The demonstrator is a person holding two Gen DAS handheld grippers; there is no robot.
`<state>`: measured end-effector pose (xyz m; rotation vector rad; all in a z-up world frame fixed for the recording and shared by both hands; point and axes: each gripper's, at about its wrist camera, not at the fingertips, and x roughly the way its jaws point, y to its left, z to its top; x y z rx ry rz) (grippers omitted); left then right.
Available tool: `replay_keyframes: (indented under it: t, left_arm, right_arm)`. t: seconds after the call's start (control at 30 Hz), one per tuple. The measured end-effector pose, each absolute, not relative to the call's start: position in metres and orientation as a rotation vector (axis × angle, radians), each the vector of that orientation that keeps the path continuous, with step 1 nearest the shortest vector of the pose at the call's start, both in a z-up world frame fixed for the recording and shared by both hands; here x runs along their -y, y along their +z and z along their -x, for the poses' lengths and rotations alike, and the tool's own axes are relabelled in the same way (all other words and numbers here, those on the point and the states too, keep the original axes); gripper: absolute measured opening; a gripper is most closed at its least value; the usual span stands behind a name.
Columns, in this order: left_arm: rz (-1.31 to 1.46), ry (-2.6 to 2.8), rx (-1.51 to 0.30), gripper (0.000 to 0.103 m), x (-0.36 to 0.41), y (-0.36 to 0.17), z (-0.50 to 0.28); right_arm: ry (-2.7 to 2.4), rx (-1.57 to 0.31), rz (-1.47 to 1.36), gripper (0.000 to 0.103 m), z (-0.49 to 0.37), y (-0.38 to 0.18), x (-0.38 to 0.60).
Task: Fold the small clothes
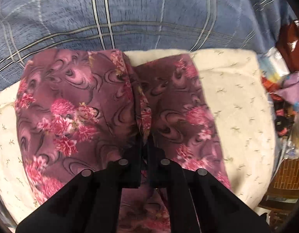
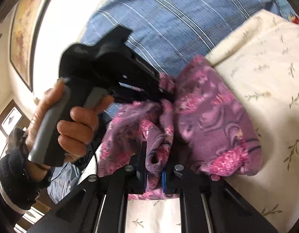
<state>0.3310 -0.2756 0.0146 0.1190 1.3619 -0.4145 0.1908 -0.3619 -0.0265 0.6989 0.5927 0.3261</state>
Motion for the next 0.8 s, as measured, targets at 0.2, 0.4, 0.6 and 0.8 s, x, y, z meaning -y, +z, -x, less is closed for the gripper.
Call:
replay_keyframes:
  t: [0.2, 0.4, 0.6, 0.8]
  left_arm:
    - [-0.086, -0.535, -1.261, 0.002, 0.303, 0.054, -0.308]
    - [-0.085, -0.551, -1.324, 0.002, 0.345, 0.02, -0.312]
    - [0.166, -0.625, -1.311, 0.019, 0.297, 0.043, -0.307]
    - [0.228, -0.476, -1.048, 0.078, 0.189, 0.089, -0.306]
  right_arm:
    - [0.326, -0.466, -0.735, 0.009, -0.173, 0.0, 0.386]
    - [0.203, -0.504, -0.779, 0.009, -0.163, -0.023, 0.425]
    - [0.186, -0.634, -0.838, 0.021, -0.164, -0.048, 0.441]
    - [0.144, -0.538, -0.779, 0.042, -0.176, 0.0, 0.474]
